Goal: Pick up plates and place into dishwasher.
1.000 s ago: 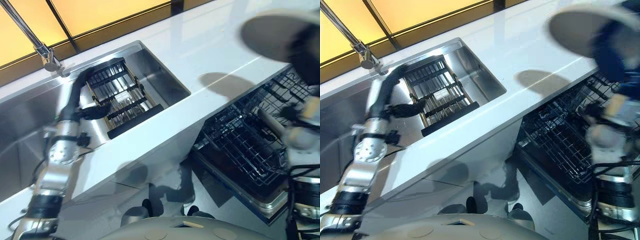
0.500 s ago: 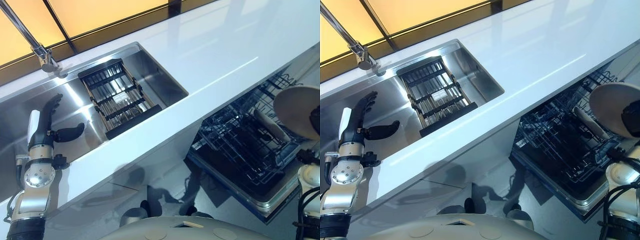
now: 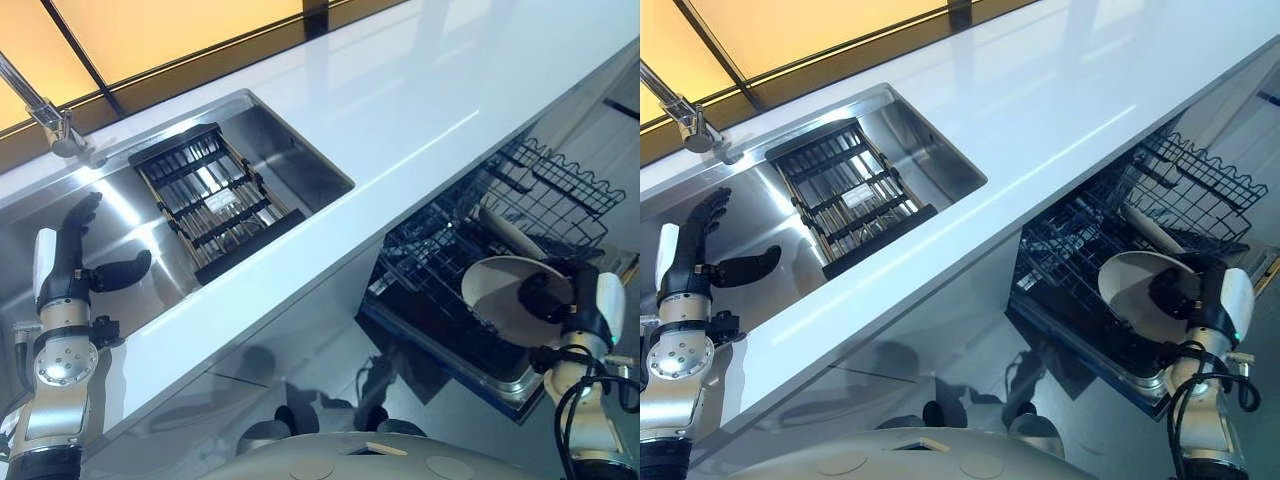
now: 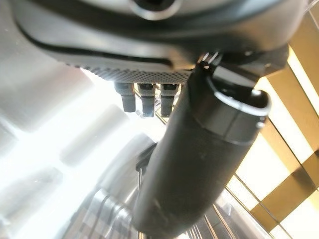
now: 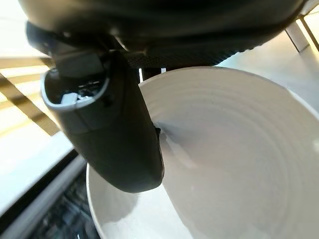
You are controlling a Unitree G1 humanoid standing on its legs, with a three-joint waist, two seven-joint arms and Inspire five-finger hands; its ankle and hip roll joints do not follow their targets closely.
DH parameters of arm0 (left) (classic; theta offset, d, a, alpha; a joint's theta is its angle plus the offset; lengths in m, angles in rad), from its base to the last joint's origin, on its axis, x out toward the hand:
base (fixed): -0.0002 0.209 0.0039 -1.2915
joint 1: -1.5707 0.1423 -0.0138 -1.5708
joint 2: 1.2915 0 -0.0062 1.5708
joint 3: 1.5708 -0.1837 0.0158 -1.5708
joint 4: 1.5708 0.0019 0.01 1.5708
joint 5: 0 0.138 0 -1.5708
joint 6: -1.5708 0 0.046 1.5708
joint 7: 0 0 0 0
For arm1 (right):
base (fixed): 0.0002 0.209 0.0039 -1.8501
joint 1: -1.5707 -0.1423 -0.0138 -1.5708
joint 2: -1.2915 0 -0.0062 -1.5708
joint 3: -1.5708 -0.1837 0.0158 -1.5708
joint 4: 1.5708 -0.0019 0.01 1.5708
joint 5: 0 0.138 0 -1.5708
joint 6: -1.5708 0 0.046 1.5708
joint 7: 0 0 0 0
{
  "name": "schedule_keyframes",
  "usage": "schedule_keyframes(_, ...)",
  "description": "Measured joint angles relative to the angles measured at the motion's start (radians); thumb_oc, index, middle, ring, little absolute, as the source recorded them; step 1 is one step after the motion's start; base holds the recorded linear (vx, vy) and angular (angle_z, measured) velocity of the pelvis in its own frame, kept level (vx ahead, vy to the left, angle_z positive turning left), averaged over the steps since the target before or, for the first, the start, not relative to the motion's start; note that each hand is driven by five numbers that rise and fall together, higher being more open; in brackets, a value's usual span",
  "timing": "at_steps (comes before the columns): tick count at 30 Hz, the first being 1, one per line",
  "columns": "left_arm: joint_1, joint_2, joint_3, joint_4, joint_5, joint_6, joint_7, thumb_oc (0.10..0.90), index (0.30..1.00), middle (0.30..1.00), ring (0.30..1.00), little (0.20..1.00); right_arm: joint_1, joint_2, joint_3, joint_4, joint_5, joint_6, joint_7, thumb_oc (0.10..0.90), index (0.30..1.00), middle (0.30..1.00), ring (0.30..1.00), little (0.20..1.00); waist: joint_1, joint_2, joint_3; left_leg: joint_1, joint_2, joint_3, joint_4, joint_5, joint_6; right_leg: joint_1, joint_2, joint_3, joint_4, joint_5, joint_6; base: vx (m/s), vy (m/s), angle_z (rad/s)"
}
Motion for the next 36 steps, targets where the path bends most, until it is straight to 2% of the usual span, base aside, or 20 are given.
schedule_keyframes(5,-0.012,0.000,-0.011,-0.001,0.000,0.003,0.004,0.800,0.900,0.900,0.900,0.900,-0.078,-0.008,0.067,0.050,-0.016,0.057,-0.043,0.100,0.300,0.300,0.300,0.200,0.006,0.001,0.000,-0.006,-0.001,-0.008,0.000,0.000,0.000,0.001,-0.001,-0.010,-0.001,0.000,0.000,0.01,0.001,0.04)
schedule_keyframes(8,-0.040,0.000,-0.043,-0.001,0.000,0.003,0.004,0.800,0.900,0.900,0.900,0.900,-0.138,-0.008,0.117,0.110,-0.038,0.104,-0.079,0.100,0.300,0.300,0.300,0.200,0.027,0.003,-0.001,-0.013,-0.004,-0.022,0.000,0.002,0.002,0.003,-0.005,-0.022,-0.003,0.000,0.000,0.05,-0.008,0.14)
schedule_keyframes(13,-0.062,0.001,-0.057,-0.001,0.000,0.003,-0.005,0.800,0.900,0.900,0.900,0.900,-0.212,-0.009,0.137,0.184,-0.046,0.157,-0.125,0.100,0.300,0.300,0.300,0.200,0.051,0.007,0.001,-0.018,-0.017,-0.063,0.000,0.006,0.007,0.025,-0.018,-0.049,-0.004,-0.010,0.014,0.07,-0.009,0.26)
schedule_keyframes(18,-0.062,0.003,-0.057,-0.001,0.000,0.003,-0.041,0.800,0.900,0.900,0.900,0.900,-0.237,-0.025,0.144,0.232,-0.049,0.204,-0.125,0.100,0.300,0.300,0.300,0.200,0.081,0.012,0.004,-0.028,-0.029,-0.102,0.000,0.011,0.013,0.035,-0.029,-0.075,-0.003,-0.018,0.025,0.05,-0.002,0.26)
schedule_keyframes(22,-0.061,0.003,-0.057,-0.001,0.000,0.003,-0.051,0.800,0.900,0.900,0.900,0.900,-0.250,-0.027,0.154,0.262,-0.049,0.243,-0.105,0.100,0.300,0.300,0.300,0.200,0.104,0.011,0.009,-0.034,-0.035,-0.108,0.000,0.013,0.017,0.036,-0.035,-0.083,0.000,-0.020,0.028,0.04,0.007,0.12)
schedule_keyframes(23,-0.061,0.003,-0.057,-0.001,0.000,0.003,-0.057,0.800,0.900,0.900,0.900,0.900,-0.253,-0.027,0.160,0.262,-0.054,0.252,-0.100,0.147,0.340,0.340,0.340,0.247,0.104,0.011,0.009,-0.037,-0.036,-0.108,0.000,0.014,0.018,0.036,-0.036,-0.090,0.000,-0.020,0.029,0.01,0.015,0.11)
schedule_keyframes(24,-0.061,0.003,-0.057,-0.001,0.000,0.003,-0.062,0.800,0.900,0.900,0.900,0.900,-0.258,-0.027,0.170,0.262,-0.062,0.261,-0.091,0.729,0.839,0.839,0.839,0.829,0.104,0.010,0.010,-0.038,-0.036,-0.108,0.000,0.014,0.019,0.037,-0.036,-0.093,0.000,-0.020,0.029,0.01,0.017,0.09)
schedule_keyframes(25,-0.061,0.003,-0.057,-0.001,0.000,0.003,-0.065,0.800,0.900,0.900,0.900,0.900,-0.264,-0.027,0.180,0.262,-0.067,0.267,-0.081,0.800,0.900,0.900,0.900,0.900,0.104,0.010,0.011,-0.038,-0.035,-0.108,0.000,0.014,0.019,0.037,-0.036,-0.094,0.001,-0.020,0.029,0.01,0.015,0.03)
schedule_keyframes(30,-0.061,0.003,-0.057,-0.011,0.001,0.003,-0.074,0.800,0.900,0.900,0.900,0.900,-0.274,-0.020,0.220,0.252,-0.062,0.272,-0.036,0.800,0.900,0.900,0.900,0.900,0.100,0.007,0.023,-0.035,-0.037,-0.108,0.000,0.016,0.021,0.035,-0.040,-0.095,0.012,-0.023,0.032,0.00,0.001,0.01)
schedule_keyframes(36,-0.061,0.004,-0.057,-0.042,0.001,0.003,-0.077,0.800,0.900,0.900,0.900,0.900,-0.263,-0.019,0.210,0.172,-0.017,0.268,-0.027,0.800,0.900,0.900,0.900,0.900,0.089,0.001,0.051,-0.035,-0.039,-0.102,0.000,0.020,0.027,0.021,-0.054,-0.091,0.038,-0.027,0.037,-0.01,0.001,-0.02)
